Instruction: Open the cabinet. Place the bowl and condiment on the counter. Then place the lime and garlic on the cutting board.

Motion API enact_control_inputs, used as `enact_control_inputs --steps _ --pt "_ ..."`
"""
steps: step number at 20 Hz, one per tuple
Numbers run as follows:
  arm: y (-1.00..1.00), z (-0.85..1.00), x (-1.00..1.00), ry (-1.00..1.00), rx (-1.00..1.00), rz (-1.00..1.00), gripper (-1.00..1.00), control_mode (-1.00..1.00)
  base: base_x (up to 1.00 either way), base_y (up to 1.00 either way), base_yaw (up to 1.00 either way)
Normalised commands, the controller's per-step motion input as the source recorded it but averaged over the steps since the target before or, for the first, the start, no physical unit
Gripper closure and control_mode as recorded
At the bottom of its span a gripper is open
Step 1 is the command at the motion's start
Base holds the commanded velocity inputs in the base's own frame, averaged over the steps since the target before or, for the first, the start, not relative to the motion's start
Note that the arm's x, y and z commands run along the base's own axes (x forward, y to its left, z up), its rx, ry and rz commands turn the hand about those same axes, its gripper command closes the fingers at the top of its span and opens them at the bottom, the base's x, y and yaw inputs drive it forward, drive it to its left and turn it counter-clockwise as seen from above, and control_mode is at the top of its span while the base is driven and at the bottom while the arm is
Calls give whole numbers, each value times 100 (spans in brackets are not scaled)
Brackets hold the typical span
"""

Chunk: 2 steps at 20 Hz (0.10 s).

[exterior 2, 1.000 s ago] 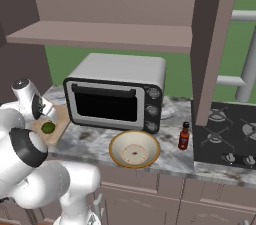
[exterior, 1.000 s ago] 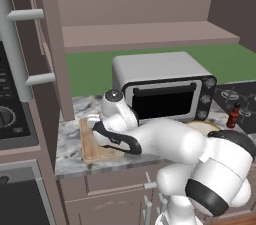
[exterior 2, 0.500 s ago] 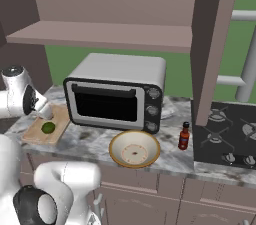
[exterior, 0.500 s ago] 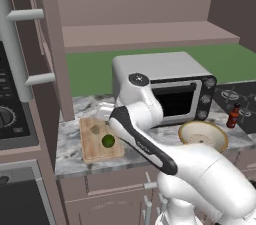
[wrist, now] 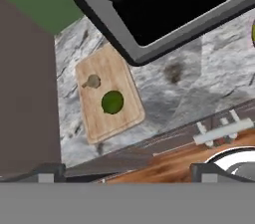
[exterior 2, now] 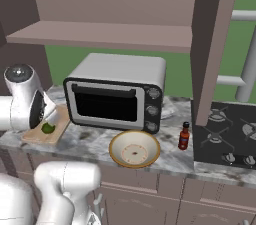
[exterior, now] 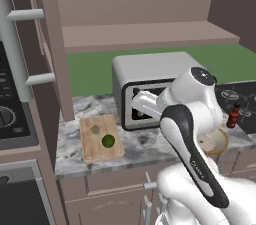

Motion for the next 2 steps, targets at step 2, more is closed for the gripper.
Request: enact_control_inputs --steps 2 --pt "-48 53 -62 0 7 -8 -100 -100 0 0 0"
